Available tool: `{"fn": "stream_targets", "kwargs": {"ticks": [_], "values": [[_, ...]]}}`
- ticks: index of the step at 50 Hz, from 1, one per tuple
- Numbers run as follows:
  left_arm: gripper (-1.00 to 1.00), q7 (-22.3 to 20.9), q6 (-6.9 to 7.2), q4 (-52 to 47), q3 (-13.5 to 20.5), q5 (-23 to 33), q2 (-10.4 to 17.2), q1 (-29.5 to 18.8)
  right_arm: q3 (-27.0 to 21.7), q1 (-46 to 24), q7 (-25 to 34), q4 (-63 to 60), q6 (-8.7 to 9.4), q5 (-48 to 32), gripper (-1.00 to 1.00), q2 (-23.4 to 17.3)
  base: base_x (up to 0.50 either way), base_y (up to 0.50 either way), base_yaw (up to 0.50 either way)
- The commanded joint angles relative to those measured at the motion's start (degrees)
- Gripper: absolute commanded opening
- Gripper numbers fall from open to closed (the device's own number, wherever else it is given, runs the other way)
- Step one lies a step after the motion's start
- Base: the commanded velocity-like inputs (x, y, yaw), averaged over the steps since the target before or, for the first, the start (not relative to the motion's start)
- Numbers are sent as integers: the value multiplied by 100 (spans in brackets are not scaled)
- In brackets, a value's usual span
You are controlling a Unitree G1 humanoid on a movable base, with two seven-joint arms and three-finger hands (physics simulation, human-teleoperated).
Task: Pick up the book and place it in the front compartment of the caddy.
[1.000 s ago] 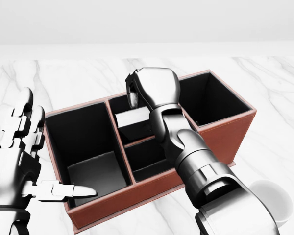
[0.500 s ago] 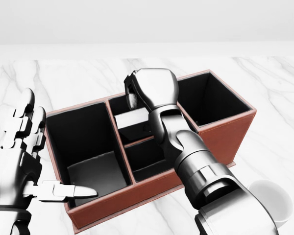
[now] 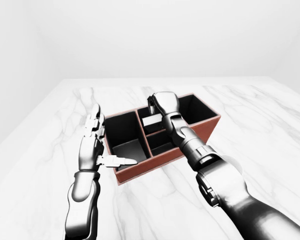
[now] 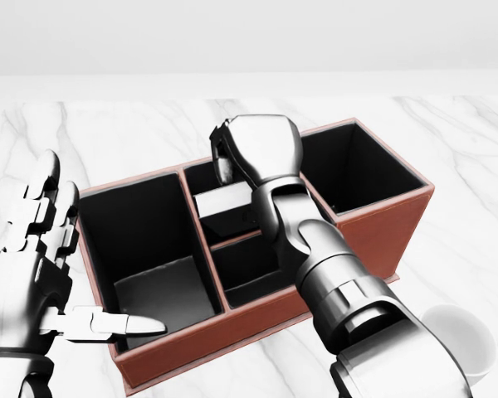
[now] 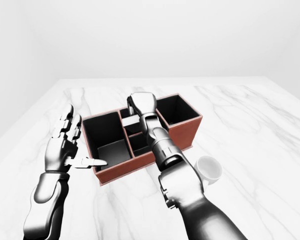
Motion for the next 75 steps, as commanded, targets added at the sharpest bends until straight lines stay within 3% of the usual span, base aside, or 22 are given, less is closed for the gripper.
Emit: {"fn": "stream_targets", "kwargs": {"ticks": [1, 41, 42, 43, 61, 71, 75], "values": [[100, -6, 0, -32, 2, -2, 2, 5, -76, -60, 0, -107, 0, -101, -100, -1, 0, 0, 0], [100, -3, 0, 21, -5, 4, -4, 8, -106, -135, 0, -213, 0, 82, -100, 23, 0, 0, 0], [100, -4, 0, 20, -5, 4, -3, 7, -104, -135, 0, -211, 0, 75, -67, 21, 0, 0, 0], [100, -4, 0, 33, -3, 1, -3, 2, -92, -140, 0, -188, 0, 44, 100, 17, 0, 0, 0], [100, -3, 0, 63, -42, 35, -6, 19, -117, 34, 0, -481, 0, 117, 100, 53, 0, 0, 0], [100, -9, 0, 37, -25, 27, -7, 17, -266, 283, 0, -1206, 0, 723, 100, 106, 0, 0, 0], [100, -6, 0, 5, -21, 25, -7, 20, -353, 578, 541, -1935, 0, 1210, 100, 134, 0, 0, 0]]}}
